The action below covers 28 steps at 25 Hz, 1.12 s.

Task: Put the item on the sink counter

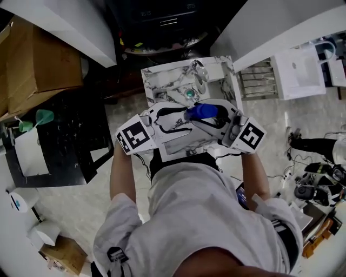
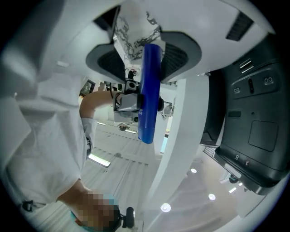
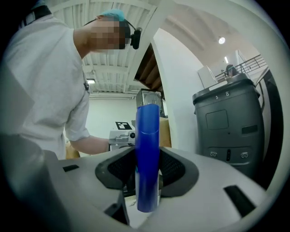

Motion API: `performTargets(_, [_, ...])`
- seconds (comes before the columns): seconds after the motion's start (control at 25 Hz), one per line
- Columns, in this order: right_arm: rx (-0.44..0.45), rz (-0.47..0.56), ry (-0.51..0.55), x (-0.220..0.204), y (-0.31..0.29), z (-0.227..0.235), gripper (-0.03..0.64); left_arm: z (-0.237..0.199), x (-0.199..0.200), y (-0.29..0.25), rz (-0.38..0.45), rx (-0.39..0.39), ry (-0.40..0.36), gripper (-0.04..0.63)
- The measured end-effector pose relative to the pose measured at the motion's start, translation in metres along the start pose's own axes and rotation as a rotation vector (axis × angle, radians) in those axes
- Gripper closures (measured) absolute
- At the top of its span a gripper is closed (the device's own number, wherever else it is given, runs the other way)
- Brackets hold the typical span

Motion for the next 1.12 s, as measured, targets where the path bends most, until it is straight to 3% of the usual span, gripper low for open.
performTargets(0.28, [0.030, -0.035, 0.052, 0.006, -0.018, -0.007, 0.462, -0.012, 0.002, -0.003, 0.028, -0.053, -0.037, 0.359])
performTargets(0.52, [0.033, -0.064, 0.069, -0.001, -0.034, -0.010, 0.462, -0.021, -0.004, 0.000, 0.032, -0.035, -0.054, 0.360])
performTargets(0.72, [0.013, -0.089, 0.078, -0.008, -0.048, -0.011, 0.462, -0.023, -0.005, 0.008, 0.047, -0.040, -0.082, 0.369])
performTargets(0.8, [0.002, -0.087, 0.076, -0.009, -0.052, -0.010, 0.462, -0.026, -0.006, 0.012, 0.054, -0.025, -0.097, 0.413])
performTargets(1.12, [-0.051, -0.127, 0.091, -0.015, -0.065, -0.001, 0.460, -0.038, -0.014, 0.018, 0.041, -0.022, -0.149, 0.422])
Point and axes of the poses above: the fingertips, and each gripper's own axes: y backward along the fingers, z to its right, x out of its top, the point moved 4 cm from there along y, backward along the fingers, and after that the axes turned 5 degrees about -x, right-handed, at the moved point
